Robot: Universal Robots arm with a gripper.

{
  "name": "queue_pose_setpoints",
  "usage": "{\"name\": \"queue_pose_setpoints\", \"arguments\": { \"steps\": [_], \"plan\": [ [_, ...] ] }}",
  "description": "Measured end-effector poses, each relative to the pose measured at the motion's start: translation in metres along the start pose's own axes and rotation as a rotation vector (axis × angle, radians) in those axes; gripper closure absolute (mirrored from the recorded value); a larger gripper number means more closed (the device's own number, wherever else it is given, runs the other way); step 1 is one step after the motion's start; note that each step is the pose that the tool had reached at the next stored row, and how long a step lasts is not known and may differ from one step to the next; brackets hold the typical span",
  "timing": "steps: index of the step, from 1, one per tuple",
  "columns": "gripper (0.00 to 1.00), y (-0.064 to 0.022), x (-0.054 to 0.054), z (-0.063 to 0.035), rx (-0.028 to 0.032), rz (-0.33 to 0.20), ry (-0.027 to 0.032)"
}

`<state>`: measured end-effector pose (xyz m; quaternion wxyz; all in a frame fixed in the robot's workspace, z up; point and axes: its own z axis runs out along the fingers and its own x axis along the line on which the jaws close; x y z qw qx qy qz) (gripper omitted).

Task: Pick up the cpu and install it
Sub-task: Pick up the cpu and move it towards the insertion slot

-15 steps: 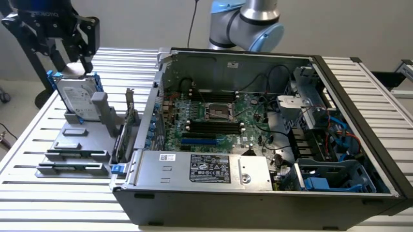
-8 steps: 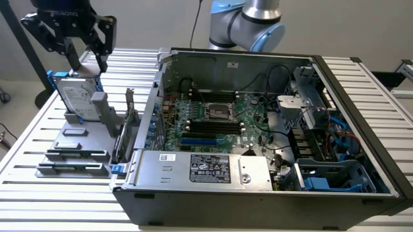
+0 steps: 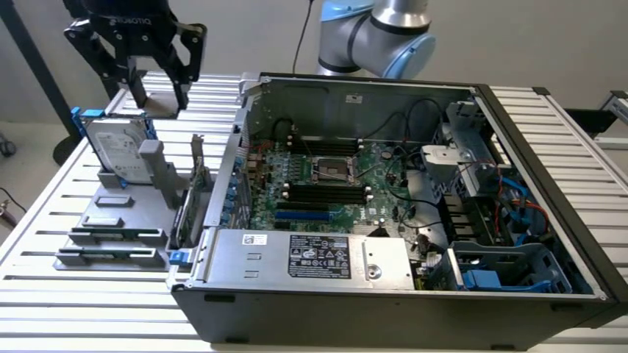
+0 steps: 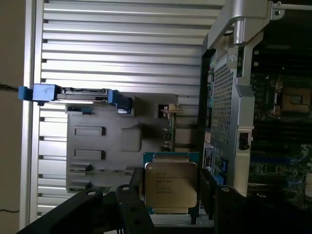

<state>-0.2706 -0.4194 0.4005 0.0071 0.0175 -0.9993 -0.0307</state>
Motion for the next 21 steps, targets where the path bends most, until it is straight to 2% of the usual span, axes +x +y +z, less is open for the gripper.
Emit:
{"name": "queue_pose_setpoints", "arguments": {
  "steps": [12,21],
  "plan": [
    [0.45,-0.0018,-0.053,-0.0009,-0.0136,-0.007,0.0],
    [0.45,0.0005,-0.095,0.003,-0.0153,-0.008,0.0004]
  ]
}}
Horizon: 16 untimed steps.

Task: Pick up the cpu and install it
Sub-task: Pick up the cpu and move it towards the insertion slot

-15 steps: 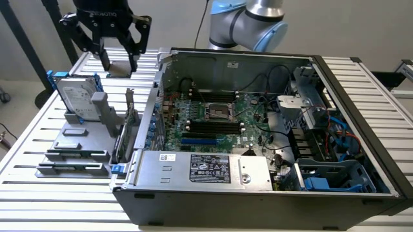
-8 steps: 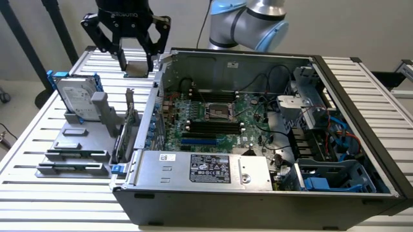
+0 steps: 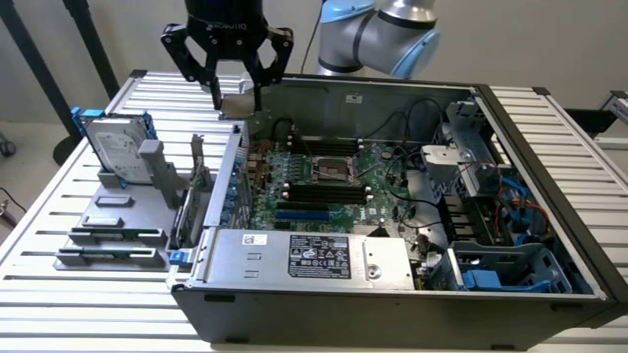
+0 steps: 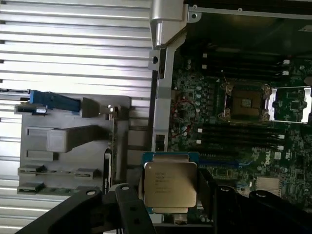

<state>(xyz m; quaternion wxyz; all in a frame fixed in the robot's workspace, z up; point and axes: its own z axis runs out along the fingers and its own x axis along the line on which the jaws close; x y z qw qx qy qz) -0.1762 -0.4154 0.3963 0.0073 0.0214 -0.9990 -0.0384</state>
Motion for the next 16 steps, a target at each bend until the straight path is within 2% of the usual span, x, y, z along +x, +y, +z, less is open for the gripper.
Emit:
{"name": "queue_pose_setpoints", "arguments": {
  "steps": [7,16],
  "plan": [
    [0.45,0.013,-0.032,0.0123,0.0,0.0,0.0],
    [0.45,0.0336,-0.056,0.0295,-0.0008,0.0,-0.0001]
  ]
}}
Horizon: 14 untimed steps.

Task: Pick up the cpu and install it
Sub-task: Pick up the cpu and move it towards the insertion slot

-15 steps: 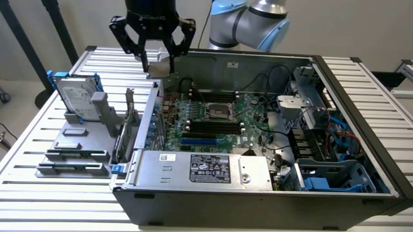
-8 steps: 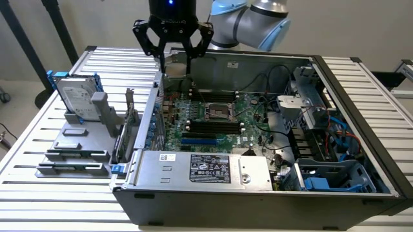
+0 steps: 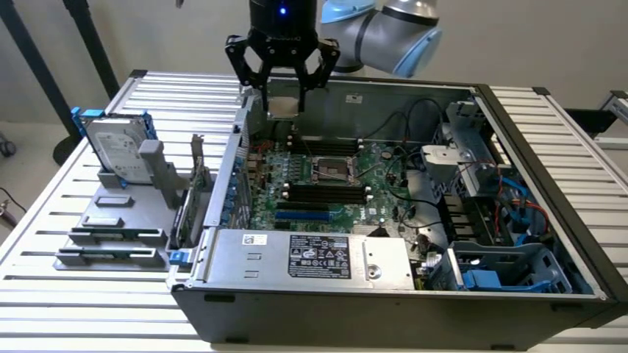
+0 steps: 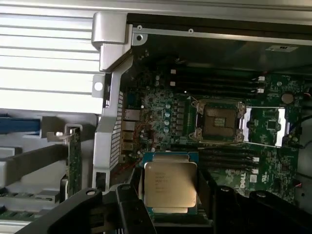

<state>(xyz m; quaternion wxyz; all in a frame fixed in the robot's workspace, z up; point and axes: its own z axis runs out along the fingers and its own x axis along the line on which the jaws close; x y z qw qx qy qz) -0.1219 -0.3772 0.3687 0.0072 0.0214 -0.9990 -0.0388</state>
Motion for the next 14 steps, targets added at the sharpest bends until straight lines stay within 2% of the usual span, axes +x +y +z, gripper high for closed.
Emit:
{"name": "queue_pose_setpoints", "arguments": {
  "steps": [14],
  "plan": [
    [0.45,0.0202,-0.047,0.0233,-0.0065,0.0,-0.0002]
  ]
}}
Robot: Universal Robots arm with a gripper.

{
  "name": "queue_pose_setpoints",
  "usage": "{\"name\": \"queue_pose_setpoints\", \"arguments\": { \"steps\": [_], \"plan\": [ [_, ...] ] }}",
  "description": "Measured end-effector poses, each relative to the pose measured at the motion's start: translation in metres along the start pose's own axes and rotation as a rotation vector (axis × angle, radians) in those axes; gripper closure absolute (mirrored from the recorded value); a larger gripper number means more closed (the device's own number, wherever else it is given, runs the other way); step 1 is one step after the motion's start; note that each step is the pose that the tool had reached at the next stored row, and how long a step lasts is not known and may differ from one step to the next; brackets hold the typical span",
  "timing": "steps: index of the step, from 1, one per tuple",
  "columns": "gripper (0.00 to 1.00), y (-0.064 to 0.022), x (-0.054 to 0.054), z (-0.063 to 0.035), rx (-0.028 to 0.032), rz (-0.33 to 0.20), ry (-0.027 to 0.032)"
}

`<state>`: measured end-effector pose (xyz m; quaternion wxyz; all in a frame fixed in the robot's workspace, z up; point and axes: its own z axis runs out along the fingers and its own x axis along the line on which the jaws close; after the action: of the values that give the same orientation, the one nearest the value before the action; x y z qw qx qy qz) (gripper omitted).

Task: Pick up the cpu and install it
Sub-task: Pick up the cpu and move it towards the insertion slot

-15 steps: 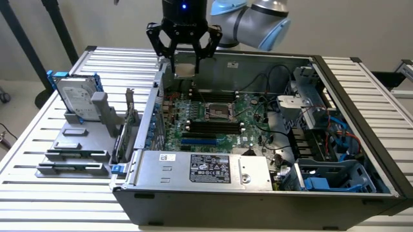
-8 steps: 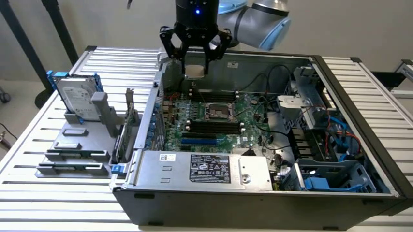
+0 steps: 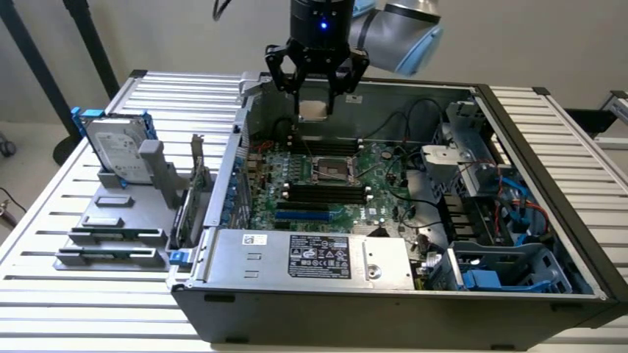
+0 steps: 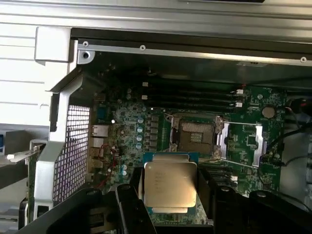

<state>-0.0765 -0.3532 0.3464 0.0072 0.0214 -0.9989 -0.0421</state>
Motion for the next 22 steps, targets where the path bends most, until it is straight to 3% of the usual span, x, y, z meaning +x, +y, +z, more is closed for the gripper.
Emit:
{"name": "queue_pose_setpoints", "arguments": {
  "steps": [9,22],
  "plan": [
    [0.45,0.0076,-0.034,0.0161,-0.0007,0.0,0.0],
    [0.45,0.0169,-0.038,0.0406,-0.0012,0.015,-0.0013]
  ]
}}
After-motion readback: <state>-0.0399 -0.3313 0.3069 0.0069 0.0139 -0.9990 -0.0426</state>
